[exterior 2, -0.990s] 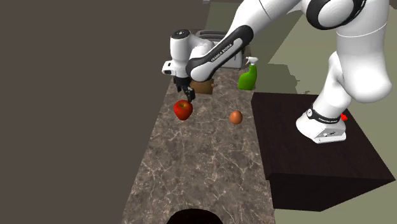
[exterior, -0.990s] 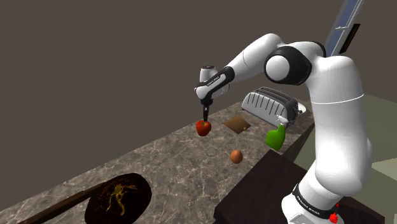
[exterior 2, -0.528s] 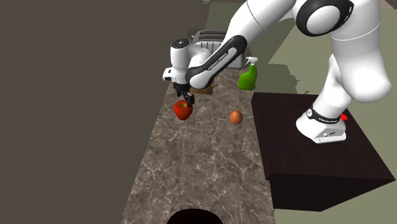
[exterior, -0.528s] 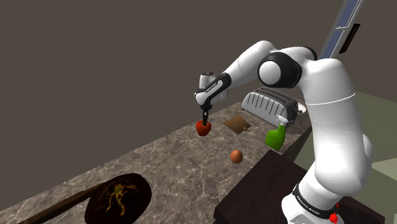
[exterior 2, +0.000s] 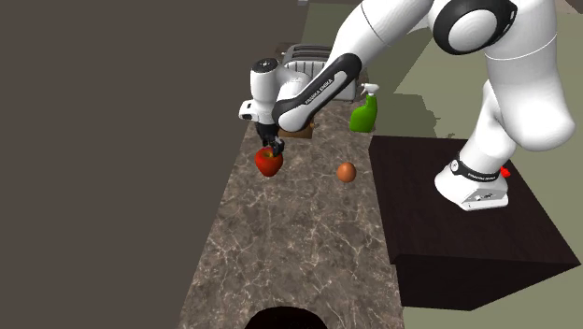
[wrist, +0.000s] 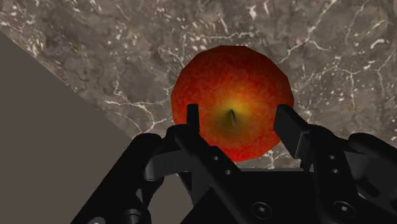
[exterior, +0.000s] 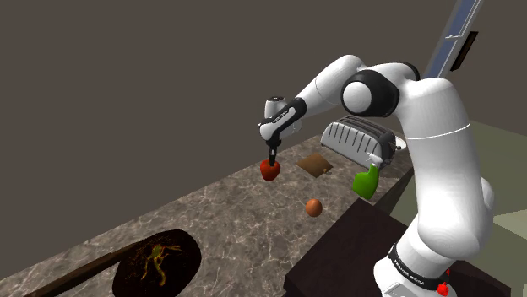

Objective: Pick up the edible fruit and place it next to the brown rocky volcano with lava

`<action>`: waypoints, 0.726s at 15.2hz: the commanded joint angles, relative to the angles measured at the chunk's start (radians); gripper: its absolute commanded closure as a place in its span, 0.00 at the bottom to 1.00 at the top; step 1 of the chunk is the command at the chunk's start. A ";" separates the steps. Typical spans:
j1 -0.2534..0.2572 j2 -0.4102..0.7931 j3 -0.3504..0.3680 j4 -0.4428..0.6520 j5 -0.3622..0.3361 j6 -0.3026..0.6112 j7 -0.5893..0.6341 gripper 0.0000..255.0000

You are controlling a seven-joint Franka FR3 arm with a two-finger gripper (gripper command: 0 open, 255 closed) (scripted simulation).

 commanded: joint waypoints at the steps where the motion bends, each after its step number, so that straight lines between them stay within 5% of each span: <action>1: 0.000 0.000 0.000 0.000 0.000 0.000 0.000 1.00; 11: 0.001 -0.020 -0.001 -0.002 -0.001 -0.018 0.000 1.00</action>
